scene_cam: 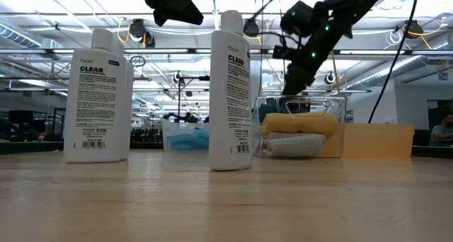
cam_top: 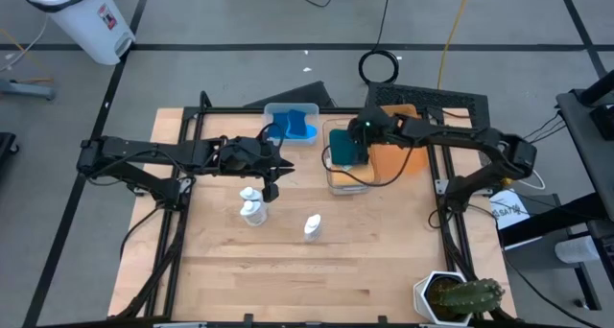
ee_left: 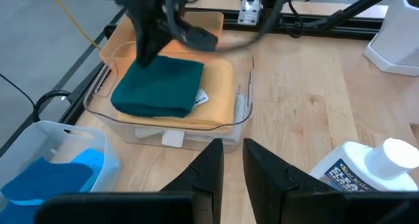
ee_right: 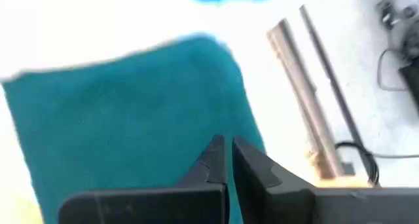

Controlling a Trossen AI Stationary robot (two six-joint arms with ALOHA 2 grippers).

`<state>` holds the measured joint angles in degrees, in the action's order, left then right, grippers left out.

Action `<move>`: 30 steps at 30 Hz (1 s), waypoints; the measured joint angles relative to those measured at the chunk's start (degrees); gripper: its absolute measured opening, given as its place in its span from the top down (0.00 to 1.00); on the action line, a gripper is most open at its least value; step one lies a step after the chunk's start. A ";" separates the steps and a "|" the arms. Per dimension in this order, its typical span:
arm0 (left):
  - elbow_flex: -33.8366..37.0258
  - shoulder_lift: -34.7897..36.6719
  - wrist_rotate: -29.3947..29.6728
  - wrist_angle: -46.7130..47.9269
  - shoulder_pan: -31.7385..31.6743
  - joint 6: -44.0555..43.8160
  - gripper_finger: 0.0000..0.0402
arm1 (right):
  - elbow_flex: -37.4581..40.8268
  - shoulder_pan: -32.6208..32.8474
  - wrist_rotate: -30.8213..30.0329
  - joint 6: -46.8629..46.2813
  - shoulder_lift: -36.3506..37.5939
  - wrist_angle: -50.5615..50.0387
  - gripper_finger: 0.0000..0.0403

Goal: Pick & Place Kitchen Items
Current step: Put the dark green towel into the transparent bin, then put the white plastic restorer bottle into the orange bin

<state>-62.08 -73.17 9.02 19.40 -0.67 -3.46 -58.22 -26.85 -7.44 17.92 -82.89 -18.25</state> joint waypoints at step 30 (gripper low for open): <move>3.51 14.28 -0.01 6.07 4.28 -12.29 0.84 | 0.10 4.06 8.83 -6.26 1.98 -1.15 1.00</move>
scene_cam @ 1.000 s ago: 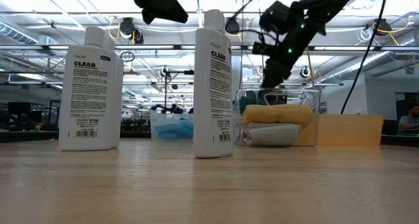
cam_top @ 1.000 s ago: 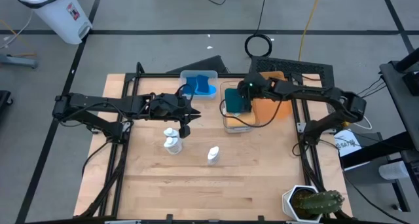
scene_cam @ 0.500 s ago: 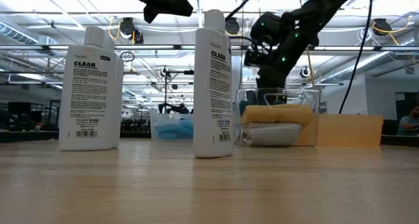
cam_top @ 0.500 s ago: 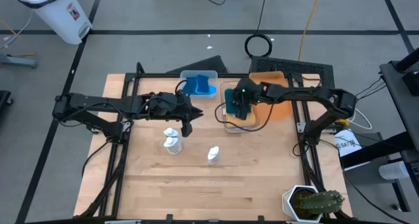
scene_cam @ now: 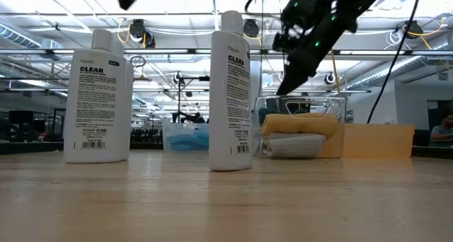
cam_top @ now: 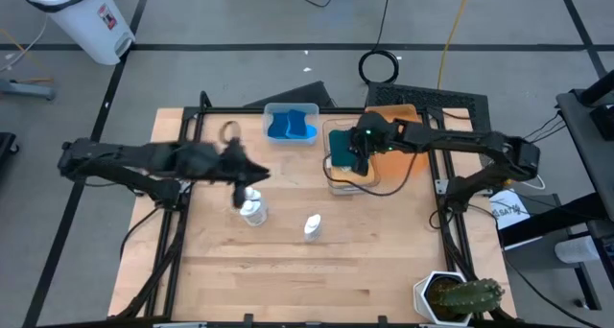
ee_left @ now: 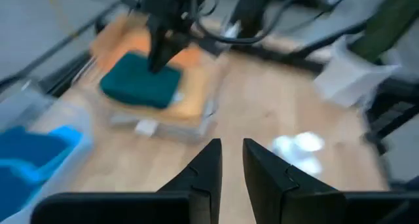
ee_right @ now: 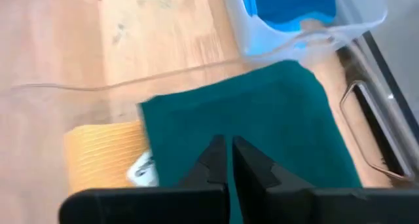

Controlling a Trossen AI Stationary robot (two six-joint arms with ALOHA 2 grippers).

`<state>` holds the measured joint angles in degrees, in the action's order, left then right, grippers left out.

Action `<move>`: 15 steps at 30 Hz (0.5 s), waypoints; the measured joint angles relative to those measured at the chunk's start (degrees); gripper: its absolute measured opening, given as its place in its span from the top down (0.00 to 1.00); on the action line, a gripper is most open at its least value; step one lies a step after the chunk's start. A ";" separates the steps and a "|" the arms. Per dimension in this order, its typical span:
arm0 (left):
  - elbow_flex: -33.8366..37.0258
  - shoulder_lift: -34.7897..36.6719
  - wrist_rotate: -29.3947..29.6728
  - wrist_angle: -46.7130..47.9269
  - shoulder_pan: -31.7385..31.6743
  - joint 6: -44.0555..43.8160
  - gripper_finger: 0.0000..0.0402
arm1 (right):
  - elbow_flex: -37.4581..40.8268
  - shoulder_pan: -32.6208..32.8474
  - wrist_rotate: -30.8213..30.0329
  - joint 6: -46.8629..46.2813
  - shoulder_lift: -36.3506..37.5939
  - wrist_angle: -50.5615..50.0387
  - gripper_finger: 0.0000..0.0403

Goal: Pick & Place Kitchen Items
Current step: Put the white plastic restorer bottle into the orange bin

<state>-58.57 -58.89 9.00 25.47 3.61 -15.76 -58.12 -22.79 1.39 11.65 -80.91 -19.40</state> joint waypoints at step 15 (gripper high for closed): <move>34.40 16.93 31.04 -19.81 32.80 -14.78 0.84 | -0.01 10.89 -4.95 -0.98 14.93 -4.09 1.00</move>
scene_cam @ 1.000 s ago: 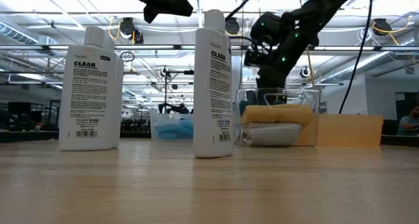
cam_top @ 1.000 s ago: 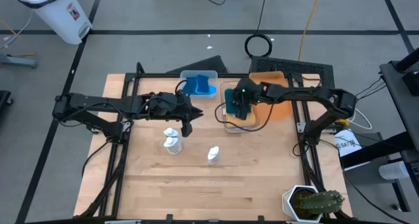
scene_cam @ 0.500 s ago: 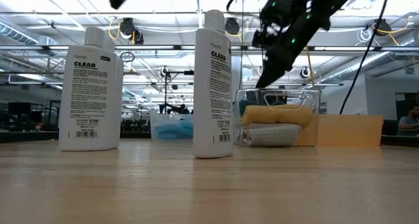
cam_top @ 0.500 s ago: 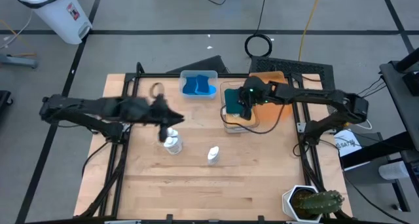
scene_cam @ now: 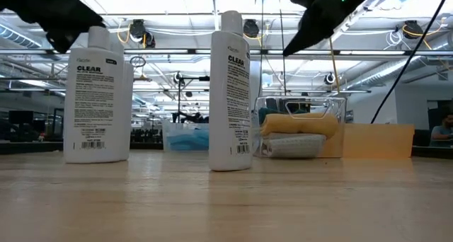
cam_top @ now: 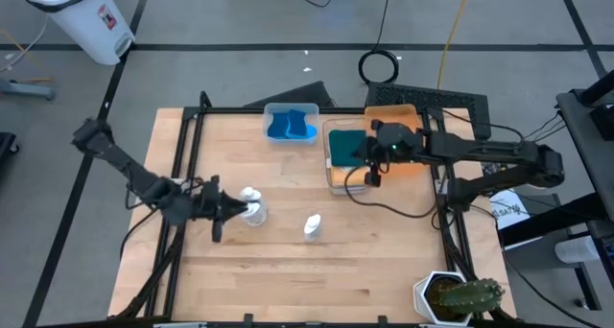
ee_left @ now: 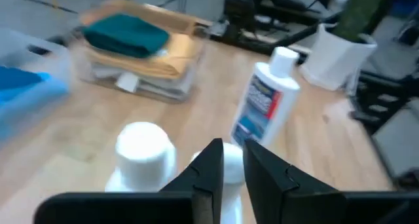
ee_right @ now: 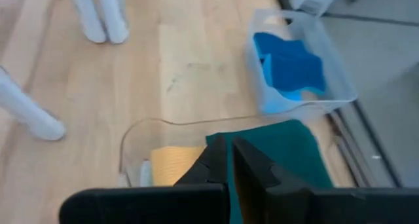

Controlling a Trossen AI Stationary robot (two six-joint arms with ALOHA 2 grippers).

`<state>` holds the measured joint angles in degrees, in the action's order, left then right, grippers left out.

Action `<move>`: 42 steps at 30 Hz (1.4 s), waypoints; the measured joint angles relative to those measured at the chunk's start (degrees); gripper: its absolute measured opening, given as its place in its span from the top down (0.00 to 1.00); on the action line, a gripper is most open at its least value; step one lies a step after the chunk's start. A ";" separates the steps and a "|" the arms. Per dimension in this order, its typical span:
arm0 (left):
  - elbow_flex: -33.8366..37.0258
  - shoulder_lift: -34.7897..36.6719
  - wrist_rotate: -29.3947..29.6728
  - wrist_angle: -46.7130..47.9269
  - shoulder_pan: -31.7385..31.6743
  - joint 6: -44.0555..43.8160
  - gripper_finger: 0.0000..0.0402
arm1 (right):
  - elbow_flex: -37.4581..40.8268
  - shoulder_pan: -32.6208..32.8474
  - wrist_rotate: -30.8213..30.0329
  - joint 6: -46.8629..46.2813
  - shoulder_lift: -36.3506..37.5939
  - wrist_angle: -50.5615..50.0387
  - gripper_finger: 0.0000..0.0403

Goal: Pick & Place Kitchen Items
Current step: Put the white plastic restorer bottle into the orange bin

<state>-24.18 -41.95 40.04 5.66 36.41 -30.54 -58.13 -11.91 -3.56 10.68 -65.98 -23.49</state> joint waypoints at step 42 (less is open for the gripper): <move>0.60 -24.11 3.24 17.43 11.58 -39.42 0.33 | 0.00 2.91 -6.92 0.93 0.47 0.09 1.00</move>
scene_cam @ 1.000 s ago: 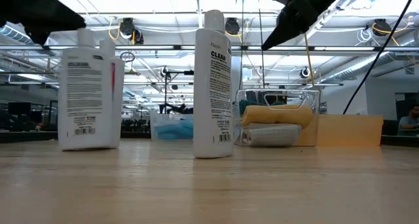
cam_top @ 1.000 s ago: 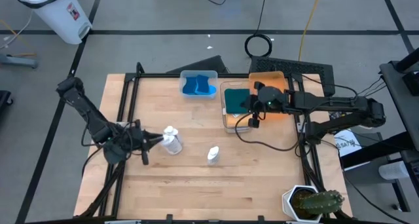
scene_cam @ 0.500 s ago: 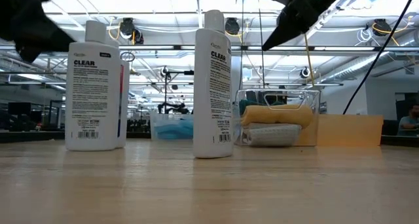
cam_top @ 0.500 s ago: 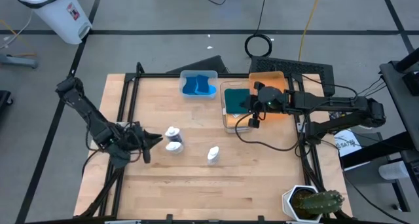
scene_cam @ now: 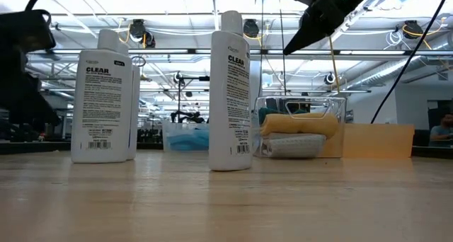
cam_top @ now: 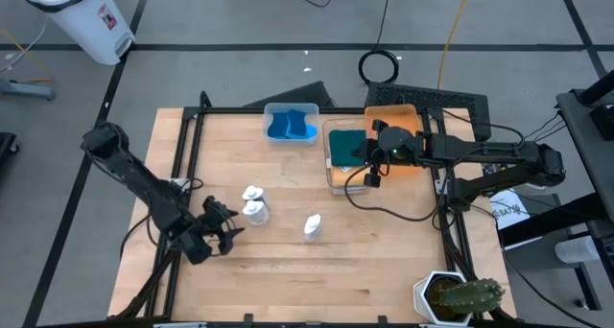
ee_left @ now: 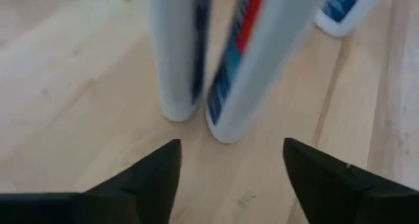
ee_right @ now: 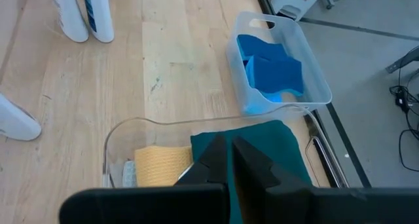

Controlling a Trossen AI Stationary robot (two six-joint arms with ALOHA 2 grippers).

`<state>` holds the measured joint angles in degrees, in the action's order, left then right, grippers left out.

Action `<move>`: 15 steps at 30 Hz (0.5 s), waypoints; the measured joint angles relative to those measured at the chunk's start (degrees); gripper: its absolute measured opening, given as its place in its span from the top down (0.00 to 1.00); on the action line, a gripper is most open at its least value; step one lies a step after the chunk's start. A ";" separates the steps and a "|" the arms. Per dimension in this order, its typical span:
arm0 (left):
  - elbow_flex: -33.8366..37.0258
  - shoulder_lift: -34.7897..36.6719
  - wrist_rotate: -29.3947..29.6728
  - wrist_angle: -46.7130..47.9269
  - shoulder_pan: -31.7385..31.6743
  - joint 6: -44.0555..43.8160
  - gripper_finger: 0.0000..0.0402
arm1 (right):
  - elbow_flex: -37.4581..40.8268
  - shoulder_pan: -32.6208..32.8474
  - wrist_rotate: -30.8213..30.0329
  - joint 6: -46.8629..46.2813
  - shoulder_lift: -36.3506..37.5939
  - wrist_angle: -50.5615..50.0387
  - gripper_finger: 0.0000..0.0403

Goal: Pick & Place Kitchen Items
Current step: Put the white plastic restorer bottle into the orange bin

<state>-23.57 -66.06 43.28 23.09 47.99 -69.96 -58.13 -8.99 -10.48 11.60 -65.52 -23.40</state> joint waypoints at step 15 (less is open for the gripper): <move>-0.07 -16.81 14.30 -19.52 -2.95 10.03 0.30 | 0.00 0.02 0.02 -0.44 0.00 0.78 1.00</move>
<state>-23.64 -82.87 57.58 3.57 45.04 -59.93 -58.13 -8.97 -10.46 11.16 -65.52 -22.62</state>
